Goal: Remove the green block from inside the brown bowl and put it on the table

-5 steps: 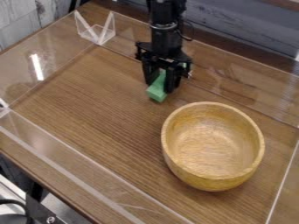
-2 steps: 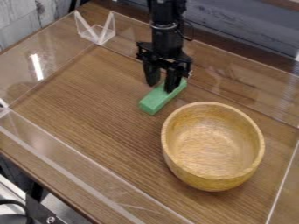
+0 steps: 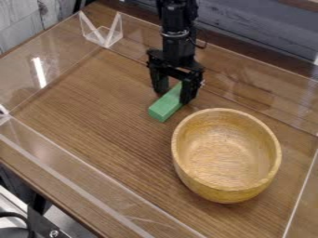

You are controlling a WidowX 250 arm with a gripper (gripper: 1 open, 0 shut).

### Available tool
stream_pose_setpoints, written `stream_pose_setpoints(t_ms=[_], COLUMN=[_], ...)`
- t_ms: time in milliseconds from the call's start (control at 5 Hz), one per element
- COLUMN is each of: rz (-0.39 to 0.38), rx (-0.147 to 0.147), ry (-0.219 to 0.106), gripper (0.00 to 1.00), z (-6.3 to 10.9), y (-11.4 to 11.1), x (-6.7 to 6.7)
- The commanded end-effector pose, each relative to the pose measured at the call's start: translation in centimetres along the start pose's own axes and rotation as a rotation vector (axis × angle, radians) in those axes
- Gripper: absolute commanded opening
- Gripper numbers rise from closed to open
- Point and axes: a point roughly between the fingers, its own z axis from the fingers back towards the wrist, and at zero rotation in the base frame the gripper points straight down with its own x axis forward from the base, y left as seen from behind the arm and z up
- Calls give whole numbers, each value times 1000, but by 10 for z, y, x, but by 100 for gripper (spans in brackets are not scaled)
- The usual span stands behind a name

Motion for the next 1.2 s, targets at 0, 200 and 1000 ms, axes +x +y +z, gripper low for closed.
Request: stream_pose_setpoints(t_ms=[0, 200, 1000], rz=[4, 6, 16], rx=[7, 5, 0], ry=[-46, -48, -61], gripper=[0, 0, 0], z=[11, 13, 25], y=[5, 7, 17], x=[5, 6, 14])
